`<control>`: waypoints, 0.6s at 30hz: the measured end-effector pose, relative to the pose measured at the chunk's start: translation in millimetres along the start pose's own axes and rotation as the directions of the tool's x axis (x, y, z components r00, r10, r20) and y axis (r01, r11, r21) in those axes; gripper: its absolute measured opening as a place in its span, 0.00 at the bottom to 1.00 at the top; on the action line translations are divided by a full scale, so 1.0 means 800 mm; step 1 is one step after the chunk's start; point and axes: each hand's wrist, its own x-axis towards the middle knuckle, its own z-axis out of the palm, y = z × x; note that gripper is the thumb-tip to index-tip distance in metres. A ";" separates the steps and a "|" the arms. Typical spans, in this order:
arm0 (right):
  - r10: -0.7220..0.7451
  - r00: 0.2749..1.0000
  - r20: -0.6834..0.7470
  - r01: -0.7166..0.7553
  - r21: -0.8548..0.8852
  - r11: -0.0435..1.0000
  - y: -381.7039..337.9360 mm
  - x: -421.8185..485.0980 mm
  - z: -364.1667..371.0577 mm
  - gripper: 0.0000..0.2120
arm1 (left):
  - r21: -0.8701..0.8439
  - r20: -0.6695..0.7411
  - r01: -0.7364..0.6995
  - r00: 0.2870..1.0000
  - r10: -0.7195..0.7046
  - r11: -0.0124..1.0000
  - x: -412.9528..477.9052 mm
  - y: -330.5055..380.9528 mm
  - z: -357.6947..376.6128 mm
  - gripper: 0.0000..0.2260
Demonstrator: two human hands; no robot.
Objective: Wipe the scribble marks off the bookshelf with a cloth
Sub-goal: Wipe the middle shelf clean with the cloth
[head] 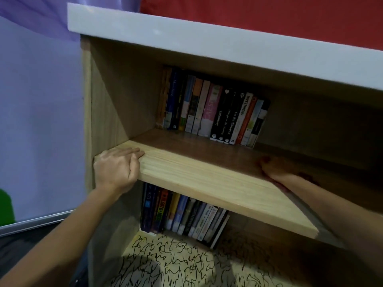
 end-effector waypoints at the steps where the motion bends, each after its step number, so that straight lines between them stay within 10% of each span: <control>1: -0.018 1.000 0.000 0.018 0.009 1.000 -0.027 0.002 0.016 0.19 | -0.007 -0.003 -0.004 1.000 0.004 1.000 0.000 0.000 0.001 0.22; 4: -0.290 0.943 0.166 0.303 -0.059 0.951 -0.133 -0.040 0.053 0.22 | 0.000 -0.032 -0.058 0.998 0.058 0.998 -0.002 -0.004 0.005 0.21; 9: -0.708 0.612 0.351 0.744 0.045 0.666 -0.167 -0.084 0.060 0.24 | -0.005 -0.164 -0.210 0.965 0.206 0.978 0.000 -0.024 0.011 0.21; 18: -0.406 0.895 0.185 0.419 -0.034 0.907 -0.219 0.104 0.122 0.23 | -0.008 -0.435 -0.245 0.874 0.218 0.969 0.001 -0.031 0.036 0.22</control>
